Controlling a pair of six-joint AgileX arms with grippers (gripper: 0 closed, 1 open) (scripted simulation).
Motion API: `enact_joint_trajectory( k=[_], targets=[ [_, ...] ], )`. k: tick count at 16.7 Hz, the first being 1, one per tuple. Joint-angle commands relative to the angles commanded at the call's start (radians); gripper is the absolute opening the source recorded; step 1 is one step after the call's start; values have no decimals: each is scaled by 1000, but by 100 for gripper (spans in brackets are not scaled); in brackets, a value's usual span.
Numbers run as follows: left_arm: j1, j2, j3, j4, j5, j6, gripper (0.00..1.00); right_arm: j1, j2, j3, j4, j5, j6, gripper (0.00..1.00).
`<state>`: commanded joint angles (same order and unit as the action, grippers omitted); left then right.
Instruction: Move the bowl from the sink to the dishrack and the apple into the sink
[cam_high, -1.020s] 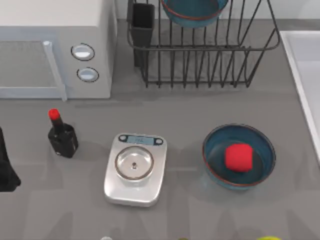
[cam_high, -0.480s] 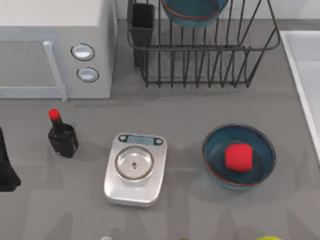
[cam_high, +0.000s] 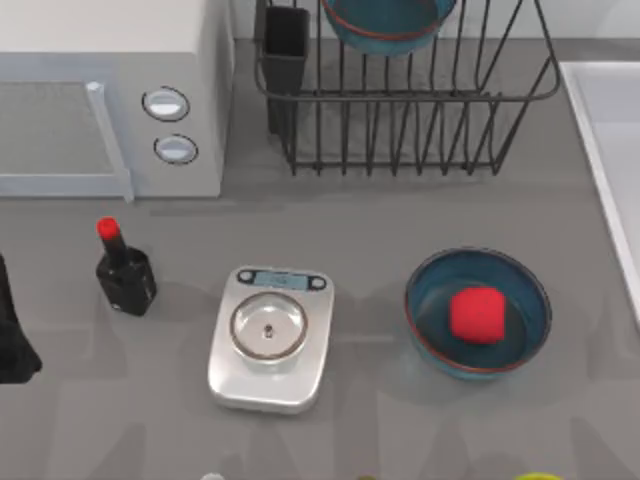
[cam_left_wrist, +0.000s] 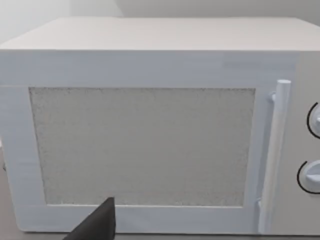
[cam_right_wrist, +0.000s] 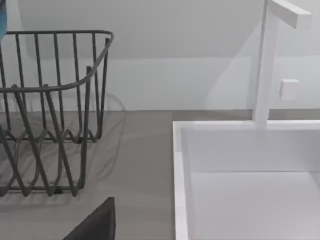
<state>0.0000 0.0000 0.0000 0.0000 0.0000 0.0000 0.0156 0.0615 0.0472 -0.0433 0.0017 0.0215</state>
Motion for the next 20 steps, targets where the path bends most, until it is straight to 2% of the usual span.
enact_joint_trajectory(
  k=[4, 20],
  targets=[
    [0, 0, 0, 0, 0, 0, 100, 59, 224, 179, -133, -1, 61, 100],
    [0, 0, 0, 0, 0, 0, 100, 409, 1579, 1232, -923, -6, 418, 100]
  ],
)
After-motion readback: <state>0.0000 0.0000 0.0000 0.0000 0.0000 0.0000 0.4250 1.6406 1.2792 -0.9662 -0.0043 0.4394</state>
